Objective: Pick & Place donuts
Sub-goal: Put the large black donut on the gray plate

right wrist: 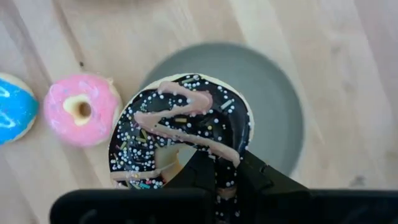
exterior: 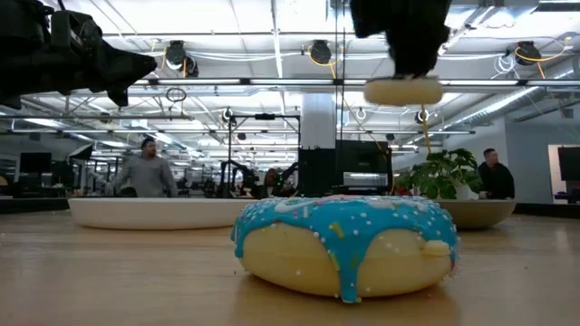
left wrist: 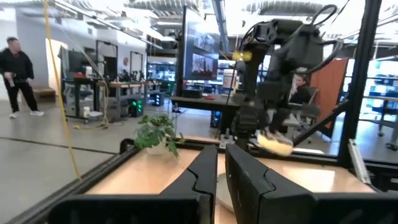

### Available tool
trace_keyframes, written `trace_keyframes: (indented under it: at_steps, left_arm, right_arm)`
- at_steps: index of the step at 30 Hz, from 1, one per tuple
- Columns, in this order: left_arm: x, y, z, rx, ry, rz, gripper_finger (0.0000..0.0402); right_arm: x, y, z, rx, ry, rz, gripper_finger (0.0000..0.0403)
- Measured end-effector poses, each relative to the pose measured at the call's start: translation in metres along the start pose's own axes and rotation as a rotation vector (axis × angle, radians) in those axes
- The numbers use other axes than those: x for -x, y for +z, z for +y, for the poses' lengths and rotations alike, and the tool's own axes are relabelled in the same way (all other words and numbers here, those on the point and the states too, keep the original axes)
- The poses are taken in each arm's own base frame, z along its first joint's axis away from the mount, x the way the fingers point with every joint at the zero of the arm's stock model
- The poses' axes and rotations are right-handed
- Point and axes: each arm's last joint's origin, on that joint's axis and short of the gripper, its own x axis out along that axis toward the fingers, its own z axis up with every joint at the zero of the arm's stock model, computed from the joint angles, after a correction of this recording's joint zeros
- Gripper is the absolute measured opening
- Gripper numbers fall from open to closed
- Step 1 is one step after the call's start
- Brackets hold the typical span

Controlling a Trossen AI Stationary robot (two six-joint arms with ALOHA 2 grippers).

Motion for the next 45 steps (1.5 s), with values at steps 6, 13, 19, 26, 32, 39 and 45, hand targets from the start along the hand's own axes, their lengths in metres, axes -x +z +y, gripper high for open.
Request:
trace_keyframes:
  at_steps: [6, 13, 19, 26, 32, 39, 45]
  left_arm:
    - [0.0, 0.0, 0.0, -0.005, 0.001, 0.0, 0.0037]
    - [0.0, -0.001, 0.0, -0.002, 0.003, 0.006, 0.0037]
    - [0.0, -0.001, 0.001, -0.011, 0.013, 0.011, 0.0037]
    - [0.0, -0.001, 0.002, -0.002, 0.07, 0.003, 0.0037]
    - [0.0, -0.001, 0.002, -0.002, 0.072, 0.003, 0.0037]
    - [0.0, -0.001, 0.002, -0.003, 0.072, 0.002, 0.0037]
    - [0.0, -0.001, 0.002, -0.002, 0.072, 0.002, 0.0037]
  right_arm:
    - [-0.041, 0.004, -0.027, 0.057, -0.011, -0.038, 0.0013]
    - [-0.086, -0.017, -0.052, 0.036, 0.037, 0.036, 0.0013]
    - [-0.094, -0.019, -0.052, 0.023, 0.091, 0.014, 0.0013]
    - [-0.113, -0.026, -0.054, 0.022, 0.081, 0.005, 0.0013]
    - [-0.122, -0.035, -0.058, 0.021, 0.041, 0.028, 0.0016]
    - [-0.122, -0.034, -0.057, 0.006, 0.047, 0.012, 0.0074]
    - [-0.121, -0.033, -0.057, -0.006, 0.05, 0.001, 0.0138]
